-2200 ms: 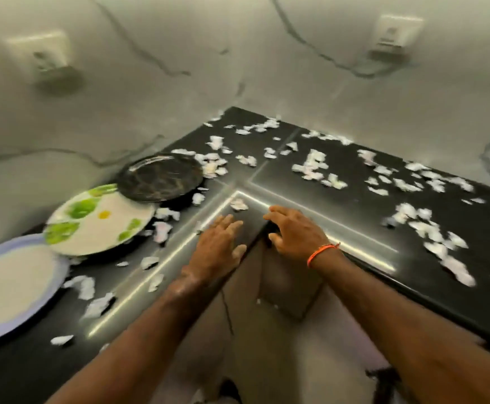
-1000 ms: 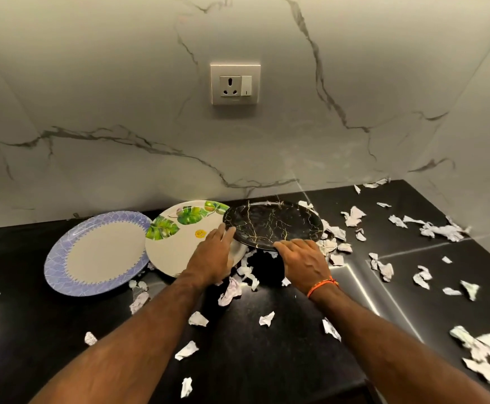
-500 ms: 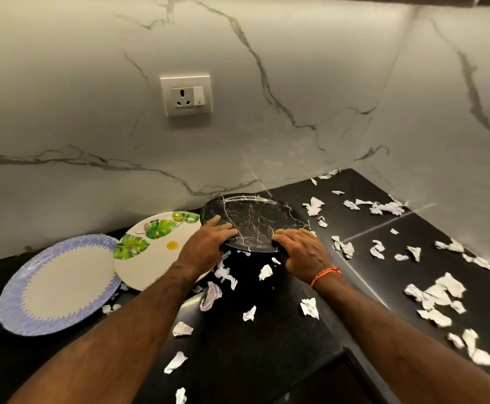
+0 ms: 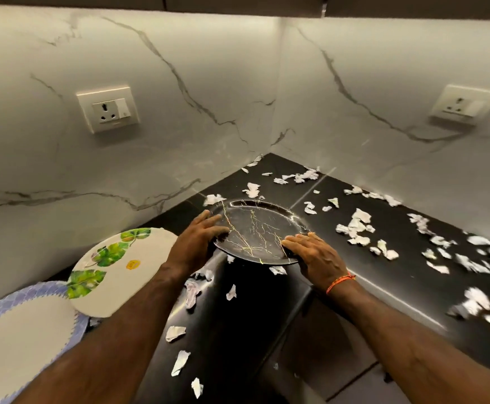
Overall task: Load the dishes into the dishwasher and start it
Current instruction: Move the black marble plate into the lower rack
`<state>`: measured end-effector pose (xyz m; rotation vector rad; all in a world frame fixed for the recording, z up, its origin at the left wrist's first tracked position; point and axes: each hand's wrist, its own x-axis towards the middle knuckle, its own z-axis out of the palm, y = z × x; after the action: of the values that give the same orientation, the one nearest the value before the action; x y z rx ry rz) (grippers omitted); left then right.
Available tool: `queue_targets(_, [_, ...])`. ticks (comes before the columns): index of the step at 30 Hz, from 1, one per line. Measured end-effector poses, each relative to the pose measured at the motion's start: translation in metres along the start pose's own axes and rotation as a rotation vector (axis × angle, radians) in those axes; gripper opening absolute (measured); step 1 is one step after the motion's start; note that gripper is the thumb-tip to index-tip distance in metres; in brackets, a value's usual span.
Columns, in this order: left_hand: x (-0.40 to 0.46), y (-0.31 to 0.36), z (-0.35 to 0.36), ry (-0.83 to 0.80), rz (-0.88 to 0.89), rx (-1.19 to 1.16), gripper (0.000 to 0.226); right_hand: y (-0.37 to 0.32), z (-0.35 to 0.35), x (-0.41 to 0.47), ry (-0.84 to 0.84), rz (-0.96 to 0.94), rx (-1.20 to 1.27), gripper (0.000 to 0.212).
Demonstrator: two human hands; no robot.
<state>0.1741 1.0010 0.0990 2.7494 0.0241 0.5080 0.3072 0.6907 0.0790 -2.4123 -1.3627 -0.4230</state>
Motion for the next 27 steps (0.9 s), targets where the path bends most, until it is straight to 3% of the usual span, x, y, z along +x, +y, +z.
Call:
queue_targets(2, [0.007, 0.013, 0.009, -0.014, 0.110, -0.049, 0.051, 0.000, -0.016, -0.025, 0.028, 0.062, -0.019, 0.049])
queue_targets(6, [0.024, 0.064, 0.032, -0.033, 0.313, -0.133, 0.043, 0.005, -0.047, -0.075, 0.071, 0.216, -0.059, 0.032])
queue_targets(13, [0.051, 0.165, 0.083, -0.141, 0.650, -0.228, 0.023, 0.019, -0.092, -0.194, 0.171, 0.497, -0.086, 0.041])
queue_targets(20, [0.054, 0.295, 0.120, -0.186, 0.859, -0.246, 0.029, 0.013, -0.151, -0.312, 0.270, 0.760, -0.197, 0.038])
queue_targets(22, [0.049, 0.335, 0.132, -0.176, 0.909, -0.231, 0.028, 0.009, -0.166, -0.349, 0.347, 0.846, -0.285, 0.049])
queue_targets(24, [0.033, 0.385, 0.143, -0.186, 0.970, -0.245, 0.025, 0.004, -0.182, -0.391, 0.518, 1.064, -0.247, 0.067])
queue_targets(27, [-0.003, 0.465, 0.152, -0.257, 1.012, -0.284, 0.036, -0.003, -0.208, -0.446, 1.002, 1.366, 0.218, 0.077])
